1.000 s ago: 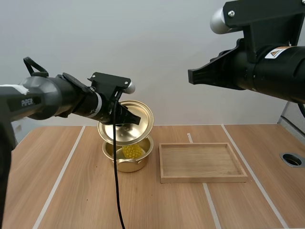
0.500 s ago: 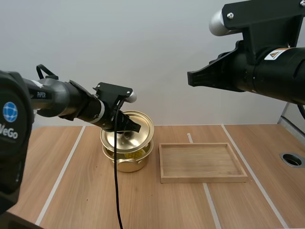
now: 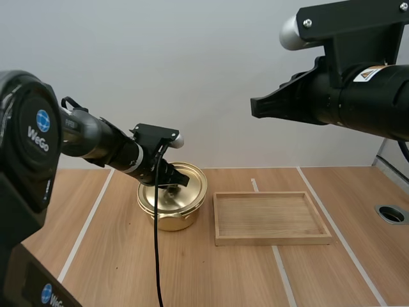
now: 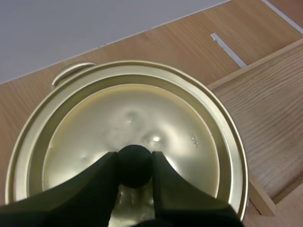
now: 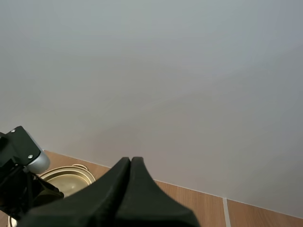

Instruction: Open the pot, put the pineapple inside, and close it

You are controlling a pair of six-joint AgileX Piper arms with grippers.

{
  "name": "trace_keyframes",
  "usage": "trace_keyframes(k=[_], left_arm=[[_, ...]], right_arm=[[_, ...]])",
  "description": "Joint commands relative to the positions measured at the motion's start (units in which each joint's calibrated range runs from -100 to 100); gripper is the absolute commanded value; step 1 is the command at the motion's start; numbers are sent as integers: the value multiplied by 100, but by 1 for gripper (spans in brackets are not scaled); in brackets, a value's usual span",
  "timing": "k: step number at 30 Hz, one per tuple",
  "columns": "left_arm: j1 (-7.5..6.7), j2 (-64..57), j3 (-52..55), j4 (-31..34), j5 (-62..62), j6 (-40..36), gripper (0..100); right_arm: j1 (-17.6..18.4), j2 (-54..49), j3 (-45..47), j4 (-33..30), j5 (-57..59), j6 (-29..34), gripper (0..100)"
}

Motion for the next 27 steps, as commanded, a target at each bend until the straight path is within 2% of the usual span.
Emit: trace_keyframes(k=[1,26,27], left_arm=[[-16,126,38,-93,13,92,0],[-16,745,38,-151,-328,282,0],[-16,745,38,-151,-310,282,2]], right_arm=[[-33,-71,-11,49,-28,2,0],[-33,-71,-11,49,41,2,0],[-33,-71,-11,49,41,2,0]])
